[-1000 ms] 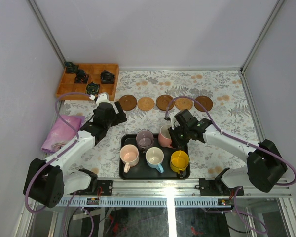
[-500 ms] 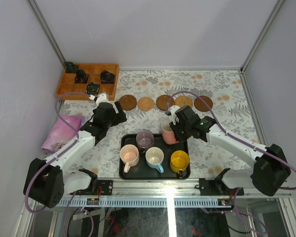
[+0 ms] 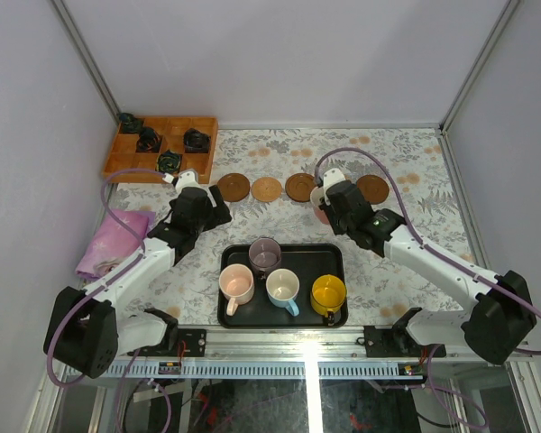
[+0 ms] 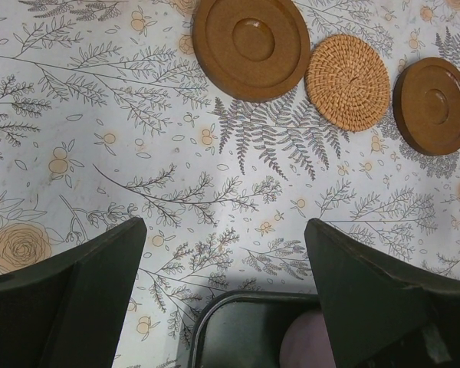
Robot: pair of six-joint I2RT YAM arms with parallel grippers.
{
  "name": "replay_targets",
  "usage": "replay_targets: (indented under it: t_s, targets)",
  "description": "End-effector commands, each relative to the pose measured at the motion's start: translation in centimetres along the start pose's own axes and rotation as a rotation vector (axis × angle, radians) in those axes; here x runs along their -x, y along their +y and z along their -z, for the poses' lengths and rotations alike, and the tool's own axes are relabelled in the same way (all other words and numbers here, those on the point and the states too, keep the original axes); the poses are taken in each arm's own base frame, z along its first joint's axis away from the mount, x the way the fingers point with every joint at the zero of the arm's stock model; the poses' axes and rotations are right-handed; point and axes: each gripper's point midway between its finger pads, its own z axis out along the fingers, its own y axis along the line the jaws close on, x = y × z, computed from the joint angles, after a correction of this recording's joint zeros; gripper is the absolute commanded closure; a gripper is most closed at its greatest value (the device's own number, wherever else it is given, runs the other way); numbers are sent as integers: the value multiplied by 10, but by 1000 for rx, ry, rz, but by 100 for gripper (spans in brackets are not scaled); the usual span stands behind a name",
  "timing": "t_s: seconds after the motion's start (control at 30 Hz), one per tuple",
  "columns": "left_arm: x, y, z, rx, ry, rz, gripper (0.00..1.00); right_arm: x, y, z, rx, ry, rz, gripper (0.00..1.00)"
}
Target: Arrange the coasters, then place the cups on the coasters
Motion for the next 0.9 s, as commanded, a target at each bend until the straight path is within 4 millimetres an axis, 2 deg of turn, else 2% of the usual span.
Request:
replay_targets:
  t_s: [0.0, 0.2, 0.47, 0.63, 0.87]
  targets:
    - [9, 0, -2, 13, -34, -16, 15, 70, -61, 2, -203, -257, -132, 100]
    - [13, 0, -2, 19, -43, -27, 15, 67, -123, -26, -264, -313, -277, 100]
    - [15, 3, 0, 34, -44, -47, 15, 58, -178, -53, -367, -337, -303, 100]
    - [14, 4, 0, 40, -42, -50, 15, 48, -195, -67, -389, -324, -326, 100]
    - [12, 4, -3, 42, -30, -58, 15, 41, -202, -85, -388, -297, -338, 100]
